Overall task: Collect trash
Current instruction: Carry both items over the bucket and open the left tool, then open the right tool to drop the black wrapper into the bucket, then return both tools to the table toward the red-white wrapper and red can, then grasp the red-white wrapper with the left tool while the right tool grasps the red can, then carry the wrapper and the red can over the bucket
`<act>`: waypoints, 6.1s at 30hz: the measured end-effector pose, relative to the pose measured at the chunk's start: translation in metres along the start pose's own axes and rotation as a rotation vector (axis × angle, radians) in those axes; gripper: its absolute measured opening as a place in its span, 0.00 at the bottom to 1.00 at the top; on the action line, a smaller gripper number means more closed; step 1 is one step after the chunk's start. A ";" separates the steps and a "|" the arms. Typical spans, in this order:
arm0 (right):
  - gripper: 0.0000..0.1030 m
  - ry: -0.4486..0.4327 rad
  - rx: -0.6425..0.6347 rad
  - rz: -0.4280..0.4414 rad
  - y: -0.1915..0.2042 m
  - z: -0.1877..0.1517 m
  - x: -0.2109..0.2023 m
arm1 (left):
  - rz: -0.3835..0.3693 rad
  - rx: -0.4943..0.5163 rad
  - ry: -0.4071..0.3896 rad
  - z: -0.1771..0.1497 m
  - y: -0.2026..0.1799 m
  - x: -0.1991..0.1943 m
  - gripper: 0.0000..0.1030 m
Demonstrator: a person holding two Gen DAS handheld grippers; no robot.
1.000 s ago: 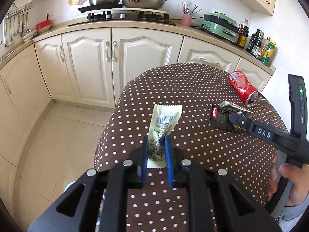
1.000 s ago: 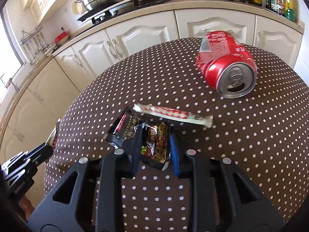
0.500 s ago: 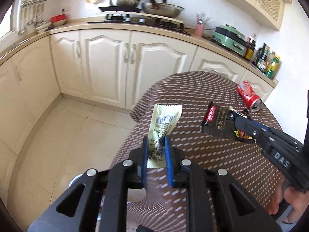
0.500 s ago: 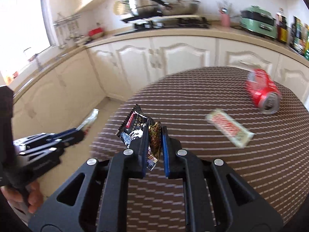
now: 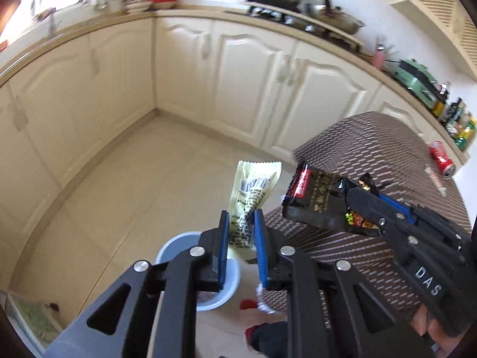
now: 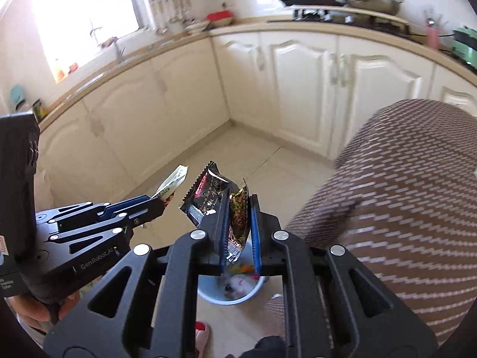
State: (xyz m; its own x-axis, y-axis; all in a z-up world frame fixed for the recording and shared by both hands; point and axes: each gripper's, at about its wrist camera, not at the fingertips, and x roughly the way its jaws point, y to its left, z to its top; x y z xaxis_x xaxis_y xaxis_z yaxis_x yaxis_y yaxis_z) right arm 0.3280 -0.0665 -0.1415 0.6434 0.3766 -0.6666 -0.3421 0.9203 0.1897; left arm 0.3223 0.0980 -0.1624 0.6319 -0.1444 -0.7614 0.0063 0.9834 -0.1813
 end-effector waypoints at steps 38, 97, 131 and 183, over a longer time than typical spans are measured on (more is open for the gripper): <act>0.13 0.130 -0.039 -0.059 0.034 -0.033 0.097 | 0.079 -0.112 0.116 -0.020 0.074 0.064 0.37; 0.48 -0.196 0.121 -0.279 -0.147 -0.015 -0.161 | -0.141 0.249 -0.055 0.023 -0.220 -0.033 0.60; 0.56 -0.153 0.362 -0.446 -0.379 -0.040 -0.206 | -0.117 0.380 0.161 0.037 -0.458 0.100 0.12; 0.25 -0.182 0.277 -0.163 -0.245 0.050 -0.125 | -0.170 0.222 -0.054 0.106 -0.280 0.031 0.07</act>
State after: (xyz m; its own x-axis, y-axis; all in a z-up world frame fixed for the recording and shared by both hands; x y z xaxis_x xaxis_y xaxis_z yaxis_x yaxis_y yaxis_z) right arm 0.3653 -0.3336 -0.0685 0.7940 0.2128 -0.5695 -0.0427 0.9540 0.2968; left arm 0.4223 -0.1700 -0.0694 0.6473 -0.3096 -0.6966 0.2821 0.9462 -0.1584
